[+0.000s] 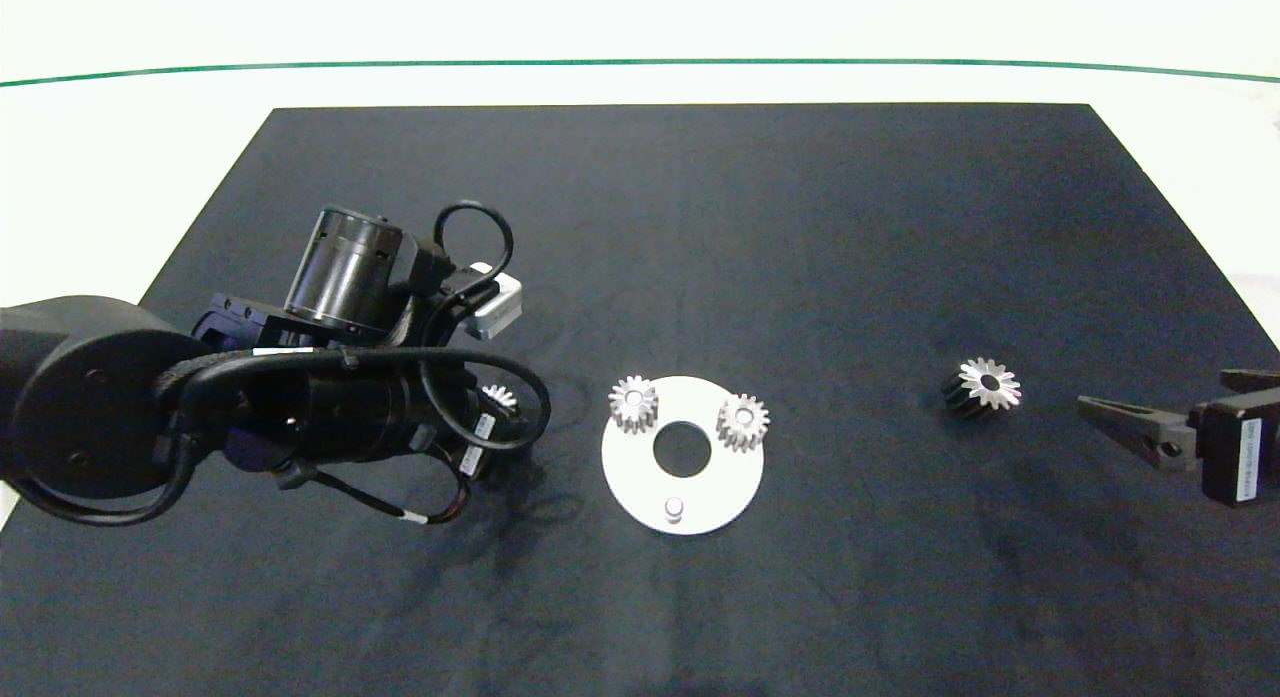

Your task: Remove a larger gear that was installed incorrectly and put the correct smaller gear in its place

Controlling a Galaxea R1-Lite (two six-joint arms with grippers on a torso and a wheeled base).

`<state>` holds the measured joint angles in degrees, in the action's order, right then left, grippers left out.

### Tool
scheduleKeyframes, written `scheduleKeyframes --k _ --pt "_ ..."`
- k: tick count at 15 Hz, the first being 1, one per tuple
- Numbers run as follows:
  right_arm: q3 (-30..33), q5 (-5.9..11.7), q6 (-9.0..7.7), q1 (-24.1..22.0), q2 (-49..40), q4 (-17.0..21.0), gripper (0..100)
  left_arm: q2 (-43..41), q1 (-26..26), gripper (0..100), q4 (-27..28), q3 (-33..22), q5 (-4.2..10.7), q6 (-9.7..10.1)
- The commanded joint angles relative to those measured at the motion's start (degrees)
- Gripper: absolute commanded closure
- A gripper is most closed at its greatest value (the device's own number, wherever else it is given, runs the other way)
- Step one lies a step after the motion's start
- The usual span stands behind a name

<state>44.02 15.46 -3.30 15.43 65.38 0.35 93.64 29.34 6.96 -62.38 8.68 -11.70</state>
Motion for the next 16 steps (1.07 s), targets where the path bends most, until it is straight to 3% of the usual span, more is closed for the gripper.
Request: scheduleKeyframes --k 1,3,4,8,11,16 --pt "0.01 0.10 -0.04 -0.05 -0.25 0.09 0 -5.75 3.18 81 3.15 1.38 1.69 0.54" --pt "0.01 0.19 -0.04 -0.05 -0.87 0.17 0 -8.91 7.75 81 4.03 4.28 5.82 0.63" --pt "0.01 0.19 -0.04 -0.23 -1.04 0.17 0 -10.14 10.12 81 4.03 5.78 6.44 0.72" --pt "-1.04 0.19 -0.12 -0.23 -2.89 0.26 0 -12.16 17.42 81 3.94 6.57 6.88 2.47" --pt "-0.95 0.27 -0.12 -0.32 -3.68 0.26 0 -10.67 20.32 81 3.67 6.48 6.96 2.65" --pt "-1.04 0.80 -0.56 -0.76 -6.40 0.26 0 -3.55 23.66 81 -1.60 4.55 10.30 2.65"
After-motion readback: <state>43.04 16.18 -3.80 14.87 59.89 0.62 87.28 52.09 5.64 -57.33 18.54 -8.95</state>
